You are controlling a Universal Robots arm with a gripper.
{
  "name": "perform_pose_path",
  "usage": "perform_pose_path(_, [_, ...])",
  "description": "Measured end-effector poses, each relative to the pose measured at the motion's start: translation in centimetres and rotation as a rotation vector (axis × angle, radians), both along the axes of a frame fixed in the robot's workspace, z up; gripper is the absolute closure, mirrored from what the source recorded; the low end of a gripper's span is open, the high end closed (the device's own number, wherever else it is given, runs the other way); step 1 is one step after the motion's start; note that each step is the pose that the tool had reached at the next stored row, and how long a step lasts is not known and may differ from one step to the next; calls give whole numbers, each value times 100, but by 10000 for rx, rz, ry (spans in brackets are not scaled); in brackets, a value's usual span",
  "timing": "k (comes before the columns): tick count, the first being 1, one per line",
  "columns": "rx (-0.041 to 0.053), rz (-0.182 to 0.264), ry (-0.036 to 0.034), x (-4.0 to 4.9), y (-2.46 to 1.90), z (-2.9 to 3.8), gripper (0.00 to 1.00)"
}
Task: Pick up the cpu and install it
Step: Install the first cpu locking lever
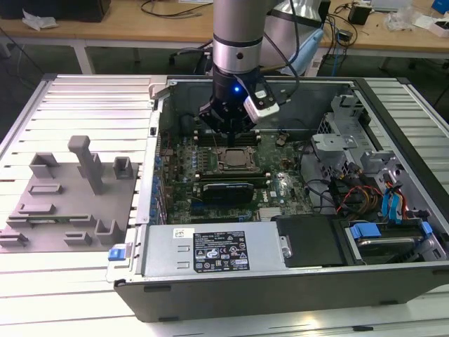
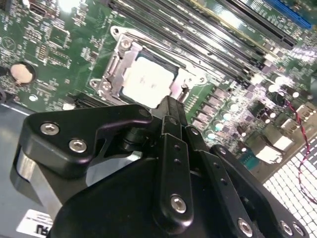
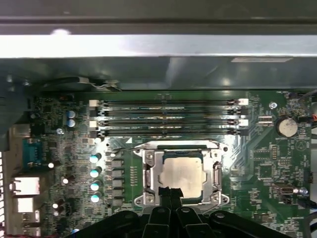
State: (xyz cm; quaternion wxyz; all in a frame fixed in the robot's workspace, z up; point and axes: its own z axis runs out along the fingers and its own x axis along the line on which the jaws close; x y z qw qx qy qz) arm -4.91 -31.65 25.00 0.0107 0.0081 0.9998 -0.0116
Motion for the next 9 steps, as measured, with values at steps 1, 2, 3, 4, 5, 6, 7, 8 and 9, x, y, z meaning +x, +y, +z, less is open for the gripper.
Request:
perform_pose_path(1, [0, -1, 0, -40, 0, 0, 89])
perform_pose_path(2, [0, -3, 0, -62, 0, 0, 89])
perform_pose_path(3, [1, -1, -1, -80, 0, 0, 89])
perform_pose_path(4, [1, 0, -1, -104, 0, 0, 89])
perform_pose_path(5, [0, 0, -1, -121, 0, 0, 89])
perform_pose_path(6, [0, -2, -1, -156, 0, 0, 89])
perform_pose_path(7, [0, -2, -1, -184, 0, 0, 89])
perform_pose_path(8, [0, 0, -1, -205, 0, 0, 89])
perform_pose_path(9, [0, 1, -2, -226, 0, 0, 89])
